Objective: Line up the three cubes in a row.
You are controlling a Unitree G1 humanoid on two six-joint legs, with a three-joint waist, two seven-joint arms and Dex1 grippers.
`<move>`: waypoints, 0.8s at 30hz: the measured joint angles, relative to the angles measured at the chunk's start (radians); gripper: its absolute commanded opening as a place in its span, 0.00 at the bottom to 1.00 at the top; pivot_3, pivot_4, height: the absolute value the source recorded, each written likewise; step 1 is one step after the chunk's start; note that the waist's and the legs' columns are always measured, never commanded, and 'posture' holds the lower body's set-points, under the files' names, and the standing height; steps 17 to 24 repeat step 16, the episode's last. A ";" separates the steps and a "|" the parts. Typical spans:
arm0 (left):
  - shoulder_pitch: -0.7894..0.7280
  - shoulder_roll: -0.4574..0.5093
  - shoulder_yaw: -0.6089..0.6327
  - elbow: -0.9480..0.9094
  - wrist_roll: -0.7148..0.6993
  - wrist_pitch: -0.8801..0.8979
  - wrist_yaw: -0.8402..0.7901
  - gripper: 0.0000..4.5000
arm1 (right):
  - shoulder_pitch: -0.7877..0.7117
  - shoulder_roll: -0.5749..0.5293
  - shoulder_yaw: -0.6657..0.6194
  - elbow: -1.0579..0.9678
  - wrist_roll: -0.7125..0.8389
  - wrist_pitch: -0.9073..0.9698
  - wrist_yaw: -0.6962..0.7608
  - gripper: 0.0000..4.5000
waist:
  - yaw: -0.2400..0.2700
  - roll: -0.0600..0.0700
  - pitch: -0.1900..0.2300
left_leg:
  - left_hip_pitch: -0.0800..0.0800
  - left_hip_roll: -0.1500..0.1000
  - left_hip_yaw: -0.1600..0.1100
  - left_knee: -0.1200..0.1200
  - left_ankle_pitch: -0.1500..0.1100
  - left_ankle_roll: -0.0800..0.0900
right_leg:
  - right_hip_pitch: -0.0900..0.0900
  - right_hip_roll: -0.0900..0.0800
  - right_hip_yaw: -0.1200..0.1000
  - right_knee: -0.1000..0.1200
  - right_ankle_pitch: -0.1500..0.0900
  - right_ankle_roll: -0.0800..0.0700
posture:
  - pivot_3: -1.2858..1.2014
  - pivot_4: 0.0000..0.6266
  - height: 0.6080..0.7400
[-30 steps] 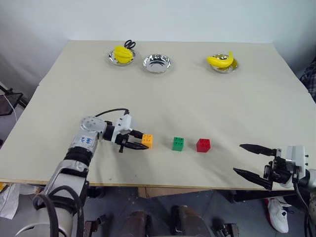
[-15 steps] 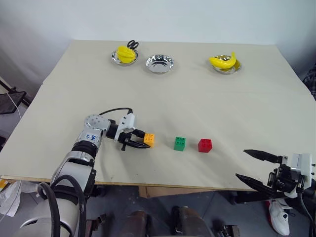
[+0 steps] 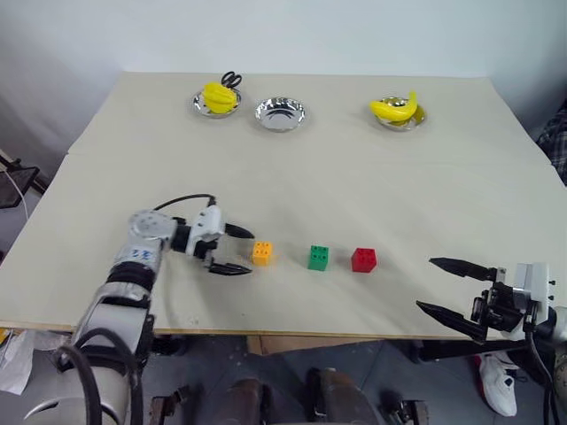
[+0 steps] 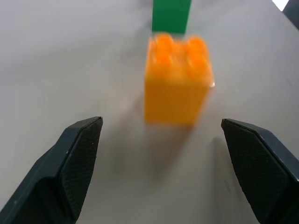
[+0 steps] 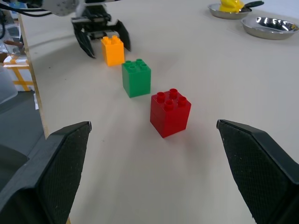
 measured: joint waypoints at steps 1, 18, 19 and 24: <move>0.051 0.034 0.026 -0.065 -0.025 0.020 0.000 0.96 | -0.011 -0.004 0.000 0.019 -0.001 -0.001 0.011 1.00 | -0.001 0.000 0.000 | 0.000 0.000 0.000 0.000 0.000 0.000 | 0.000 0.000 0.000 0.000 0.000 0.000 | 0.52 0.24 1.00; 0.659 0.232 0.381 -0.767 -0.239 0.311 0.298 0.96 | -0.281 -0.122 0.044 0.489 -0.105 -0.158 0.177 1.00 | 0.011 0.001 0.001 | 0.002 0.000 0.000 -0.001 -0.001 0.002 | 0.004 -0.002 0.000 -0.003 0.000 -0.001 | 0.52 0.24 1.00; 0.659 0.232 0.381 -0.767 -0.239 0.311 0.298 0.96 | -0.281 -0.122 0.044 0.489 -0.105 -0.158 0.177 1.00 | 0.011 0.001 0.001 | 0.002 0.000 0.000 -0.001 -0.001 0.002 | 0.004 -0.002 0.000 -0.003 0.000 -0.001 | 0.52 0.24 1.00; 0.659 0.232 0.381 -0.767 -0.239 0.311 0.298 0.96 | -0.281 -0.122 0.044 0.489 -0.105 -0.158 0.177 1.00 | 0.011 0.001 0.001 | 0.002 0.000 0.000 -0.001 -0.001 0.002 | 0.004 -0.002 0.000 -0.003 0.000 -0.001 | 0.52 0.24 1.00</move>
